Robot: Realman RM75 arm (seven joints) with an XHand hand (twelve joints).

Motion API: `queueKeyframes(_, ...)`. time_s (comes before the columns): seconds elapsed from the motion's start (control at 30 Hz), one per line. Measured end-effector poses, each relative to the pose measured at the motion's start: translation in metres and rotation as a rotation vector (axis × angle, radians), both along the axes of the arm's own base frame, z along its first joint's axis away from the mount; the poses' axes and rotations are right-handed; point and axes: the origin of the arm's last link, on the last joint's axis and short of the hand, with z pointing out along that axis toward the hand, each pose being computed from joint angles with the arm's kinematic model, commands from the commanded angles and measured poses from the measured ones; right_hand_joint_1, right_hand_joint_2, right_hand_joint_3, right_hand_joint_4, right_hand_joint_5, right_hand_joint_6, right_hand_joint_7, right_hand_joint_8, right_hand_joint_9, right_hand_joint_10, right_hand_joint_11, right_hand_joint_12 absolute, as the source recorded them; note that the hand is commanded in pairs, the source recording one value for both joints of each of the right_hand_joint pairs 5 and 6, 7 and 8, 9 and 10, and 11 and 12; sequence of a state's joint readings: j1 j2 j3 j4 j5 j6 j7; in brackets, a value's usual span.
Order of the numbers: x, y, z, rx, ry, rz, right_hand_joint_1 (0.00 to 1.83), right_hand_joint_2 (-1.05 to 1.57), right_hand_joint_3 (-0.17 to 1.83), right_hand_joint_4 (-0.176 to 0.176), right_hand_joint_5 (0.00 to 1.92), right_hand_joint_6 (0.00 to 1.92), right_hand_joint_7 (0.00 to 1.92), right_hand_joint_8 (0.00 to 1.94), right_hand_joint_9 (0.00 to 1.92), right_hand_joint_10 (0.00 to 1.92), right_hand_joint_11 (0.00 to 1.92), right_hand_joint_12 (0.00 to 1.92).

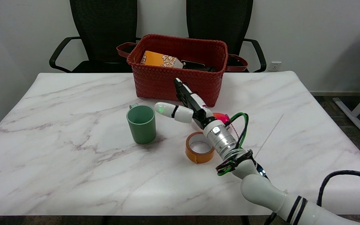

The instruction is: Pick up the green mug.

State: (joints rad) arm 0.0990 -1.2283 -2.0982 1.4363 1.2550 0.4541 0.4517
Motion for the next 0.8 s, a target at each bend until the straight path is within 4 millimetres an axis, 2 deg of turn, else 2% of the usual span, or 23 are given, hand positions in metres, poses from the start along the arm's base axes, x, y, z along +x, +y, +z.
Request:
queueKeyframes(0.1,-0.003,-0.004,-0.004,0.007,0.003,-0.008,0.93,0.57,-0.17,0.0,0.0,0.0,0.0,0.0,0.0,0.0,0.07,0.07)
queueKeyframes(0.23,-0.006,-0.008,-0.008,0.014,0.007,-0.017,0.99,0.58,-0.17,0.0,0.0,0.0,0.0,0.0,0.0,0.0,0.07,0.07)
queueKeyframes(0.8,-0.018,-0.026,-0.028,0.061,0.033,-0.064,1.08,0.52,-0.17,0.0,0.0,0.0,0.0,0.0,0.0,0.0,0.05,0.05)
